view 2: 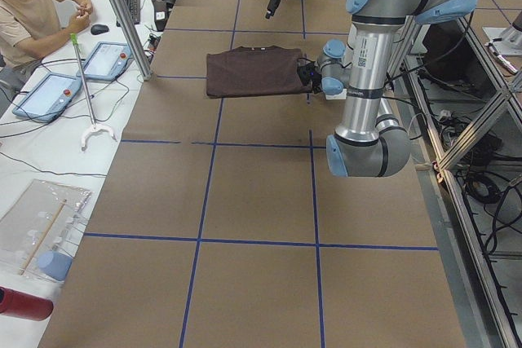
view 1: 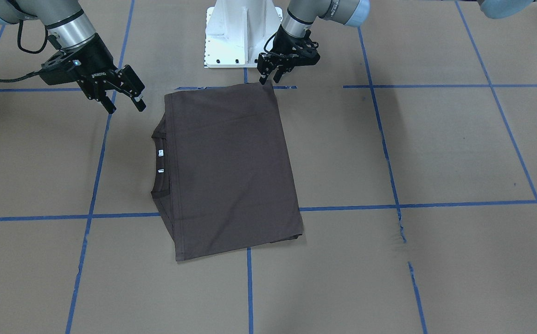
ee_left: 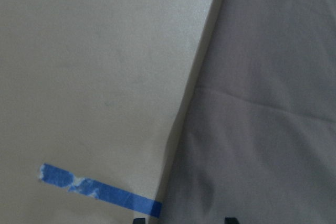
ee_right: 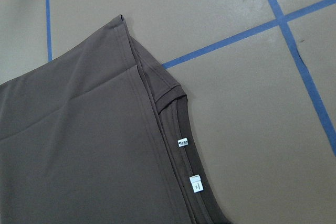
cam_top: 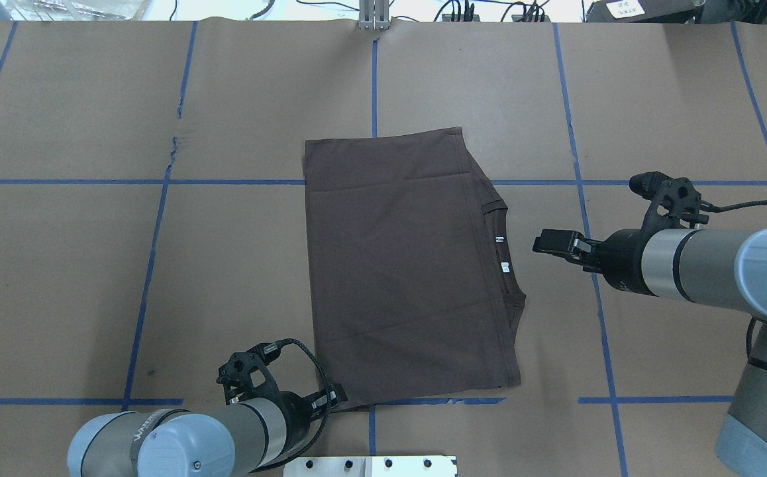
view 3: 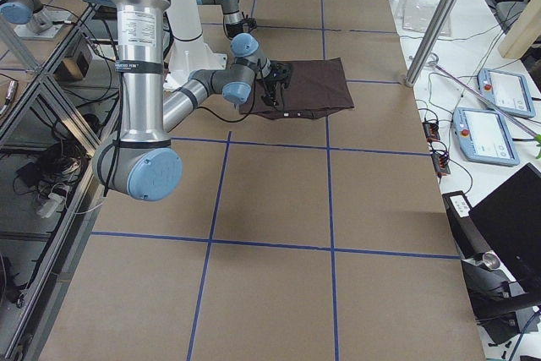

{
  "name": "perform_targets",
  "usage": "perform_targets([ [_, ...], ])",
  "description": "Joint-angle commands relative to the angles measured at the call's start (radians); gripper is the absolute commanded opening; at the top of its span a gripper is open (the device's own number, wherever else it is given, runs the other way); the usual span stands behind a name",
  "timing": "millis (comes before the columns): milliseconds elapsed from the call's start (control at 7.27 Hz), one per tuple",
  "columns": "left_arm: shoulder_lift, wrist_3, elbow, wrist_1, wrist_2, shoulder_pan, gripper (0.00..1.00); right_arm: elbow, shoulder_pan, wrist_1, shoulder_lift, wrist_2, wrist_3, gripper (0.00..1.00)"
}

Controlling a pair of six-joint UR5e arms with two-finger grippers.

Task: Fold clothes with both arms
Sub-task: 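Position the left gripper at the shirt's near corner closest to it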

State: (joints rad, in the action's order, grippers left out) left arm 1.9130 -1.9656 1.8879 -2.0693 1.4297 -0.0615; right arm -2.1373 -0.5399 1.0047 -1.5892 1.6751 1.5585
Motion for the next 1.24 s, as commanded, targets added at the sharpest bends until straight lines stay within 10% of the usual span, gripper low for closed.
perform_targets([
  [0,0.009,0.001,-0.012,0.0,0.0,0.002,0.59,0.001,0.0,0.0,0.0,0.0,0.0,1.0],
  [1100,0.02,0.01,-0.03,0.0,0.0,0.002,0.53,0.007,0.0,0.0,0.0,0.0,0.0,1.0],
])
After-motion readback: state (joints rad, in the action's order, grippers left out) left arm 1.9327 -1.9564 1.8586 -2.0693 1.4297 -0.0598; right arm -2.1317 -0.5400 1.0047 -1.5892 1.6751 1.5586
